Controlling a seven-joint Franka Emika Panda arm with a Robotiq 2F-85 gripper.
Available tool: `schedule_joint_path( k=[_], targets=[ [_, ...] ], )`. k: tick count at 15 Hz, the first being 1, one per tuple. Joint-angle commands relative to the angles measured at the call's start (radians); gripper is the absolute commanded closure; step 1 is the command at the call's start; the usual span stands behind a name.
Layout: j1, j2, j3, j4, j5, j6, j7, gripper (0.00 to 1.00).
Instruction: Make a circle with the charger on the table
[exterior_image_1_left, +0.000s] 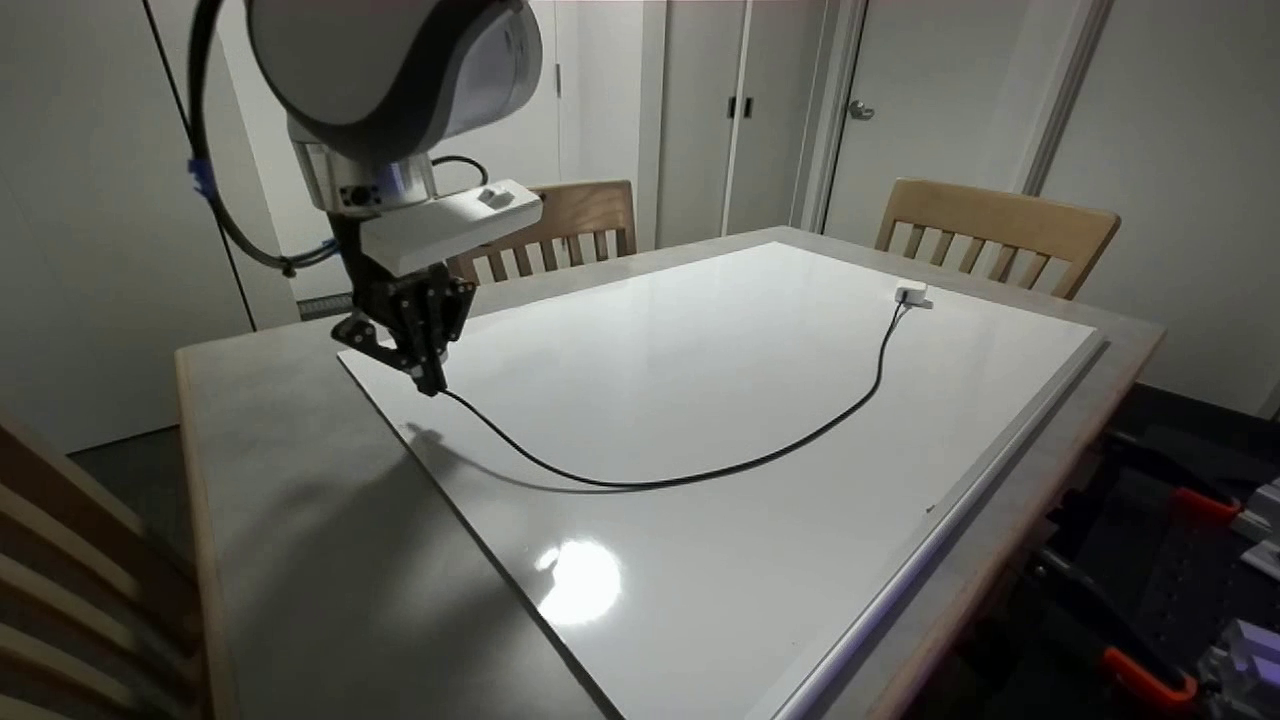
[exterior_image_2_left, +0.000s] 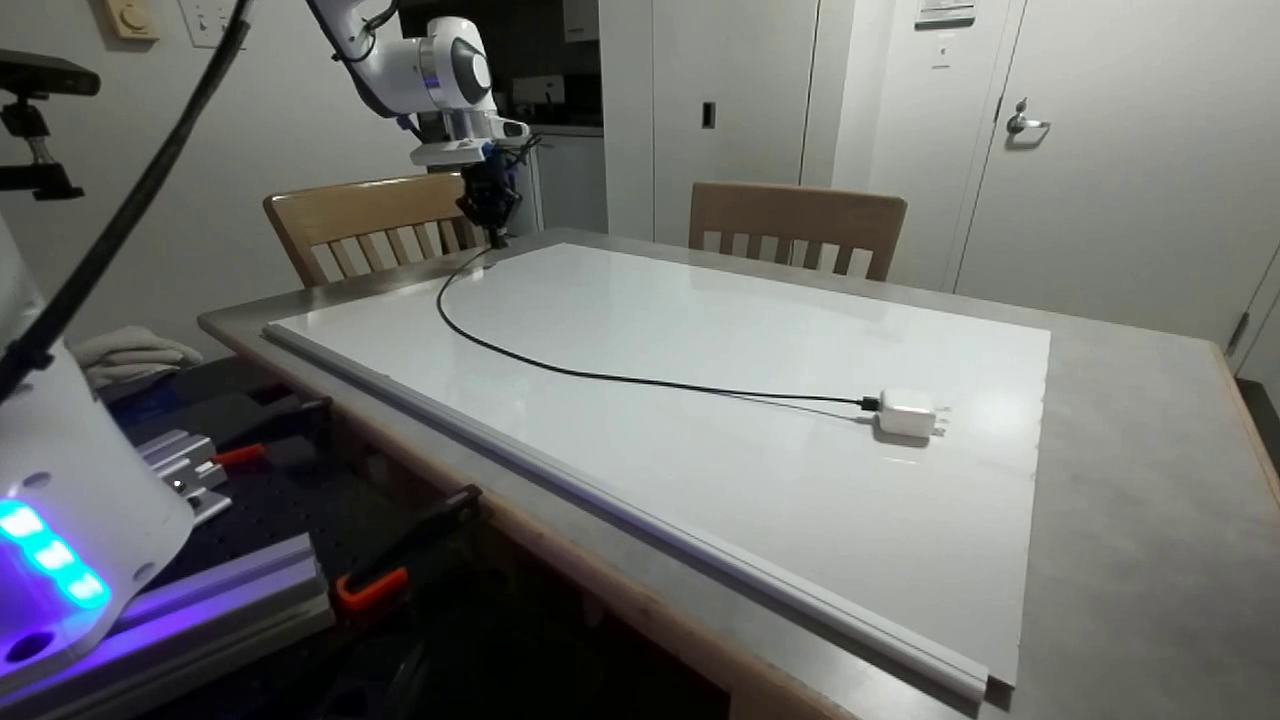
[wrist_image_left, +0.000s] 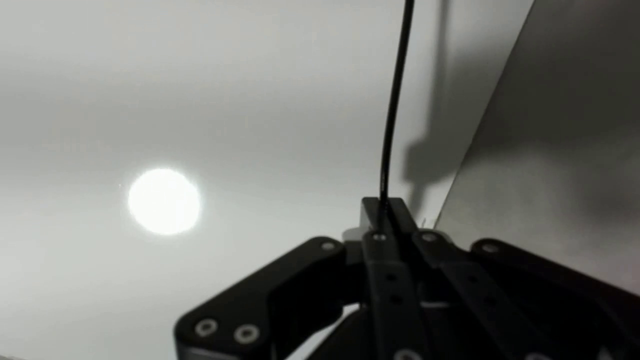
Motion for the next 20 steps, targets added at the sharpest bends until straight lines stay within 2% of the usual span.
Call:
schedule_joint_path(
  k=[1,17,18,20],
  targets=[
    [0.003,-0.010,-0.003,-0.015,0.000,-0.015,0.019,0.95],
    [0.007,-0.024,-0.009,-0.039,0.000,-0.025,0.037,0.95],
    [0.005,-0.030,-0.011,-0.048,0.001,-0.025,0.042,0.99],
    [0.002,-0.043,-0.018,-0.072,0.005,-0.034,0.065,0.99]
  ],
)
